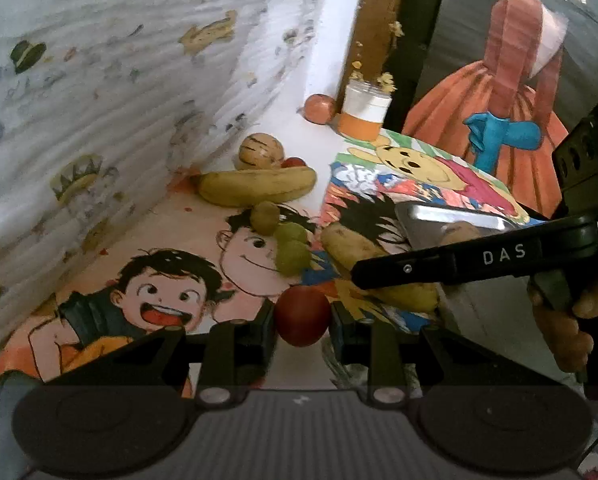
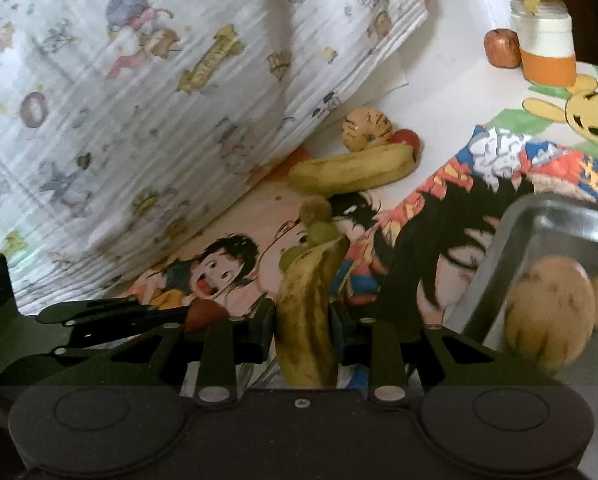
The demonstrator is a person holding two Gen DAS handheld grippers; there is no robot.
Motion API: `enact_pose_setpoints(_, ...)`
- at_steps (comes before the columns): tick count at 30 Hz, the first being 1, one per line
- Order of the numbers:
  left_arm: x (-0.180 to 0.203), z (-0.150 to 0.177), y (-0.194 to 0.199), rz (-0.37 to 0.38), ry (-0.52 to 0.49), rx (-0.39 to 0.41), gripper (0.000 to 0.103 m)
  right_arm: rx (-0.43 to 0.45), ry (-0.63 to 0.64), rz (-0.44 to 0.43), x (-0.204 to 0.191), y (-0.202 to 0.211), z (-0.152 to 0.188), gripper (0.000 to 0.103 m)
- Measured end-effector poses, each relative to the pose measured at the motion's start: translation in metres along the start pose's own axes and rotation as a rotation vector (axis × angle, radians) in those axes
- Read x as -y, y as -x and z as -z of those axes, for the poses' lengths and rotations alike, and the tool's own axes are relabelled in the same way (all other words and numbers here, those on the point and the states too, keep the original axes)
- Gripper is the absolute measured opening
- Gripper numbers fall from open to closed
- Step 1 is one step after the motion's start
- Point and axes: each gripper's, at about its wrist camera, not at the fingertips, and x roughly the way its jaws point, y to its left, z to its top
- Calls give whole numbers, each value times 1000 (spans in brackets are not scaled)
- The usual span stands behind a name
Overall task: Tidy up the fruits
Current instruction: 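Carry the tomato with the left tool while the right tool carries the banana over the tray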
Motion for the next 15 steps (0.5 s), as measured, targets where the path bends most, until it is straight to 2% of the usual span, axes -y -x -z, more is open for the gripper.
enact_pose_setpoints(10, 29, 10, 14, 27, -18, -10, 31, 95, -101, -33, 4, 63, 43, 31)
enact_pose_setpoints(15, 52, 8, 13, 65, -58, -7, 31, 162, -144, -4, 13, 102, 62, 31)
